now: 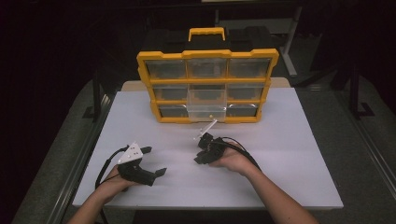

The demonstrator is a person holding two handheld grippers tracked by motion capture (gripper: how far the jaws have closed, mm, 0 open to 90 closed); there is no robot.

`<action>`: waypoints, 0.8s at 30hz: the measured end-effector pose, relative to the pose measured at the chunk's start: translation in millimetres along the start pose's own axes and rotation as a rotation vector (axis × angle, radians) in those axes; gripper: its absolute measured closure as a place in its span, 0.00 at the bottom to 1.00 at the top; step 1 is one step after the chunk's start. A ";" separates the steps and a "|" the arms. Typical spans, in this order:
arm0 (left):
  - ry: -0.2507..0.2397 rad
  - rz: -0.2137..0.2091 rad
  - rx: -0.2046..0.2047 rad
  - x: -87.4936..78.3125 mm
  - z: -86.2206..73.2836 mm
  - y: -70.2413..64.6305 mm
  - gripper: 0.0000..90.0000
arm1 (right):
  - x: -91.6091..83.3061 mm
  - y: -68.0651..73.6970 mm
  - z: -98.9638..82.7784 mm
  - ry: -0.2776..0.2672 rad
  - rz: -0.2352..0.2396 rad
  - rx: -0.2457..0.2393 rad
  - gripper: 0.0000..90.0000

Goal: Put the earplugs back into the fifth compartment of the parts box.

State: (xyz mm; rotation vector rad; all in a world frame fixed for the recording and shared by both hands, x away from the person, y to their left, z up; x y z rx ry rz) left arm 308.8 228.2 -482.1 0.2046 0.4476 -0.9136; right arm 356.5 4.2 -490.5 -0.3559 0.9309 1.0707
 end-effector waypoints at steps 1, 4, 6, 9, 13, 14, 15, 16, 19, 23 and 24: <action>0.000 0.000 0.001 0.1 0.0 -0.1 0.00 | -0.1 0.4 -0.5 0.006 0.005 0.005 0.86; 0.001 -0.001 0.001 0.1 -0.1 -0.2 0.00 | 0.0 1.0 -0.5 0.008 0.010 0.005 0.88; 0.001 0.000 0.002 0.0 -0.2 -0.1 0.00 | -0.1 1.0 -0.4 0.007 0.010 0.003 0.88; 0.000 0.001 0.000 0.0 -0.1 0.0 0.00 | -0.9 0.9 -0.1 0.006 0.007 0.002 0.89; 0.002 0.000 0.002 0.2 -0.2 -0.3 0.00 | -7.3 -0.7 2.1 -0.014 0.009 0.005 0.89; 0.002 -0.001 0.002 0.2 -0.2 -0.2 0.00 | -9.1 -0.7 2.9 -0.021 0.010 0.007 0.89; 0.002 -0.001 0.002 0.2 -0.2 -0.2 0.00 | -9.1 -0.7 2.9 -0.021 0.010 0.007 0.89; 0.002 -0.001 0.001 0.3 -0.3 -0.2 0.00 | -11.1 -1.1 3.7 -0.028 0.010 0.007 0.89; 0.003 -0.001 -0.001 0.4 -0.4 -0.2 0.00 | -22.1 -1.9 8.2 -0.050 0.012 0.017 0.89; 0.004 0.000 -0.001 0.6 -0.6 -0.1 0.00 | -30.6 -3.0 13.3 -0.086 0.016 -0.009 0.89; 0.004 0.001 -0.001 0.6 -0.7 -0.1 0.00 | -30.6 -3.0 13.3 -0.086 0.016 -0.009 0.89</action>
Point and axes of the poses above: each handheld gripper's, and its own axes: x roughly forward along the jaws, z roughly out of its top, y roughly to its left, the point moved 5 cm from there along x, roughly forward along the jaws, and after that the axes turned 4 degrees about -y, right-handed, at the moved point
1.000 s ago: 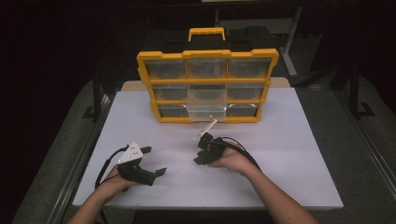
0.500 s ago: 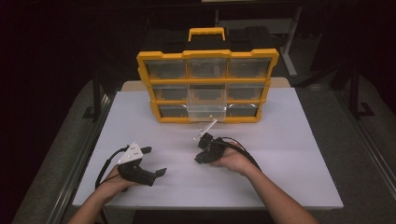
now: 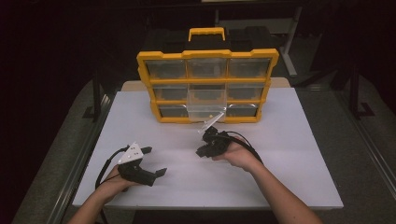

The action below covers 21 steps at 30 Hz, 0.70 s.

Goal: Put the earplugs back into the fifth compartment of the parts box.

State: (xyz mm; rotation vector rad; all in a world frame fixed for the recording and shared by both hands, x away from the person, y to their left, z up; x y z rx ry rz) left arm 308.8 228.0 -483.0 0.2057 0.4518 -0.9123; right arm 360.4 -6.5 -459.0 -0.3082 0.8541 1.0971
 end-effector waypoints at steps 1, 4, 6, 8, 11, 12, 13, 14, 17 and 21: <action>0.000 -0.001 0.000 -0.1 0.0 0.0 0.00 | -2.4 0.0 1.0 -0.002 0.000 0.003 0.89; -0.001 -0.001 -0.001 0.0 0.0 -0.1 0.00 | -6.4 0.0 3.3 -0.009 0.003 0.000 0.89; 0.001 -0.004 -0.001 0.2 -0.2 -0.4 0.00 | -14.8 0.1 8.3 -0.026 0.007 -0.005 0.89; 0.003 -0.005 0.001 0.4 -0.4 -0.4 0.00 | -16.8 0.6 9.7 -0.030 0.008 -0.002 0.89; 0.000 -0.002 -0.002 -0.1 -0.2 0.0 0.00 | -25.1 1.6 14.5 -0.043 0.011 -0.003 0.89; 0.000 -0.002 -0.002 -0.1 -0.2 0.0 0.00 | -26.8 1.6 15.5 -0.045 0.013 -0.011 0.89; 0.001 -0.001 -0.002 -0.4 -0.2 0.3 0.00 | -26.8 1.6 15.5 -0.045 0.013 -0.011 0.89; 0.002 0.000 -0.002 -0.4 -0.3 0.5 0.00 | -28.6 2.0 16.7 -0.045 0.013 -0.016 0.89; 0.002 0.001 -0.004 -0.6 -0.3 0.7 0.00 | -37.1 2.6 23.0 -0.061 0.010 -0.015 0.89; 0.002 0.000 -0.004 -0.5 -0.3 0.7 0.00 | -43.6 1.0 28.4 -0.073 0.010 -0.022 0.89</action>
Point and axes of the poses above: each handheld gripper's, and its own axes: x roughly forward along the jaws, z roughly out of its top, y roughly to its left, the point moved 5 cm from there along x, roughly forward along the jaws, and after that the axes turned 4 degrees about -y, right-handed, at the moved point
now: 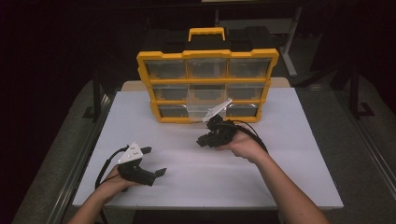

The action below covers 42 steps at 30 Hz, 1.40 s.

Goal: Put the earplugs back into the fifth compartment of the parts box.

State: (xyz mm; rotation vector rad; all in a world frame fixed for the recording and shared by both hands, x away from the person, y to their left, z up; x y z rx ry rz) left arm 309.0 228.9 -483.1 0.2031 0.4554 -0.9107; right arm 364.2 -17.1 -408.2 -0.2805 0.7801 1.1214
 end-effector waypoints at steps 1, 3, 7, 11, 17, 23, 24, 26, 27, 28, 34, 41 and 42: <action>0.000 0.000 0.000 0.0 0.0 0.0 0.00 | 0.0 0.0 0.0 0.000 0.000 0.000 0.89; -0.001 0.000 -0.001 -0.1 0.0 0.0 0.00 | -8.0 -1.2 7.9 -0.016 0.000 -0.005 0.89; -0.001 -0.001 0.000 -0.3 0.1 0.3 0.00 | -18.8 -1.6 18.6 -0.028 0.000 -0.013 0.89; -0.002 -0.001 -0.001 -0.4 0.2 0.1 0.00 | -27.1 -1.4 26.9 -0.045 0.008 -0.023 0.89; -0.001 -0.001 0.001 -0.2 0.2 -0.1 0.00 | -45.6 -1.2 47.8 -0.071 0.000 -0.051 0.89; -0.002 -0.002 0.001 -0.3 0.2 -0.2 0.00 | -57.3 -3.6 61.1 -0.091 -0.010 -0.058 0.90; -0.003 -0.002 0.001 -0.2 0.3 -0.3 0.00 | -61.7 -5.3 65.7 -0.096 -0.016 -0.058 0.90; -0.003 -0.002 0.001 -0.2 0.3 -0.3 0.00 | -63.8 -6.0 68.1 -0.101 -0.015 -0.057 0.90; -0.002 -0.003 0.002 -0.1 0.2 -0.5 0.00 | -68.0 -7.4 72.8 -0.110 -0.021 -0.061 0.90; -0.002 -0.003 0.001 -0.2 0.2 -0.5 0.00 | -70.0 -8.0 75.0 -0.115 -0.023 -0.063 0.90; -0.001 -0.003 0.002 0.0 0.2 -0.4 0.00 | -80.5 -14.4 86.9 -0.130 -0.042 -0.061 0.90; -0.003 -0.003 0.001 -0.2 0.4 -0.5 0.00 | -90.6 -23.6 99.0 -0.141 -0.072 -0.054 0.90; -0.003 -0.003 0.000 -0.2 0.4 -0.5 0.00 | -91.4 -24.9 100.3 -0.139 -0.076 -0.053 0.90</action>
Point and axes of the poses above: each handheld gripper's, and its own axes: x roughly forward along the jaws, z roughly out of its top, y roughly to its left, the point moved 5 cm from there along x, roughly forward along the jaws, and after that the axes turned 4 degrees about -y, right-handed, at the moved point
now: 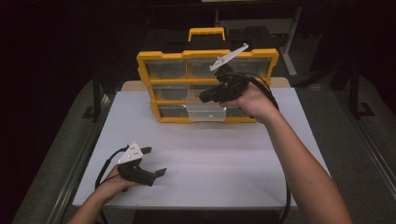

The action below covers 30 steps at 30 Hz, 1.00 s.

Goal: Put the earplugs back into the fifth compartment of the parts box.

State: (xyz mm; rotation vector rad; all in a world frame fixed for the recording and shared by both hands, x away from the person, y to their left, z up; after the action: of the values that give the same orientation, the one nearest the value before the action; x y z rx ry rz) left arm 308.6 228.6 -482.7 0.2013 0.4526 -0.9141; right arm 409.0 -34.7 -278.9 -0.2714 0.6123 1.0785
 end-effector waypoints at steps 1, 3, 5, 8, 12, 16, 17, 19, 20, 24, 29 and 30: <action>0.000 0.000 0.001 0.1 0.0 0.0 0.00 | 0.0 -1.6 1.2 0.000 -0.003 -0.002 0.90; 0.001 -0.001 0.001 0.1 -0.1 -0.2 0.00 | 0.1 -4.9 3.4 0.006 -0.014 0.002 0.90; 0.001 -0.001 0.001 0.1 0.0 -0.3 0.00 | 0.5 -7.9 4.6 0.007 -0.021 0.002 0.90; 0.000 -0.001 0.001 0.1 0.1 -0.4 0.00 | 1.8 -11.6 4.9 0.014 -0.035 0.000 0.90; 0.002 -0.001 0.003 0.0 -0.1 -0.3 0.00 | 8.4 -21.7 1.0 0.043 -0.056 0.012 0.90; 0.004 -0.002 0.004 -0.2 -0.1 -0.2 0.00 | 13.1 -27.6 -2.8 0.066 -0.069 0.022 0.90; 0.004 -0.002 0.004 -0.2 -0.1 -0.2 0.00 | 13.1 -27.6 -2.8 0.066 -0.069 0.022 0.90; 0.003 -0.002 0.003 0.1 -0.2 -0.3 0.00 | 18.1 -33.4 -7.0 0.091 -0.079 0.023 0.90; 0.002 -0.001 0.003 0.3 -0.1 -0.3 0.00 | 21.4 -36.0 -9.4 0.109 -0.079 0.033 0.89; 0.002 -0.002 0.002 0.2 -0.1 -0.1 0.00 | 28.3 -39.3 -14.5 0.147 -0.082 0.036 0.89; 0.001 -0.002 0.003 0.3 -0.2 -0.3 0.00 | 32.7 -40.9 -18.1 0.168 -0.087 0.046 0.89; 0.000 -0.002 0.002 0.3 -0.1 -0.3 0.00 | 33.3 -41.4 -18.7 0.171 -0.088 0.052 0.86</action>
State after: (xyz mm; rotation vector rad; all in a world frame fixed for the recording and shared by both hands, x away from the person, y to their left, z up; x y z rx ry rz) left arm 308.5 228.2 -482.9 0.2032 0.4522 -0.9168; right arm 450.4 -38.4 -317.1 -0.3449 0.7729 0.9591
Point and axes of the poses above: each handheld gripper's, and its own axes: x roughly forward along the jaws, z roughly out of its top, y roughly to its left, the point moved 5 cm from there along x, roughly forward along the jaws, and after that the axes turned 4 degrees about -y, right-handed, at the moved point
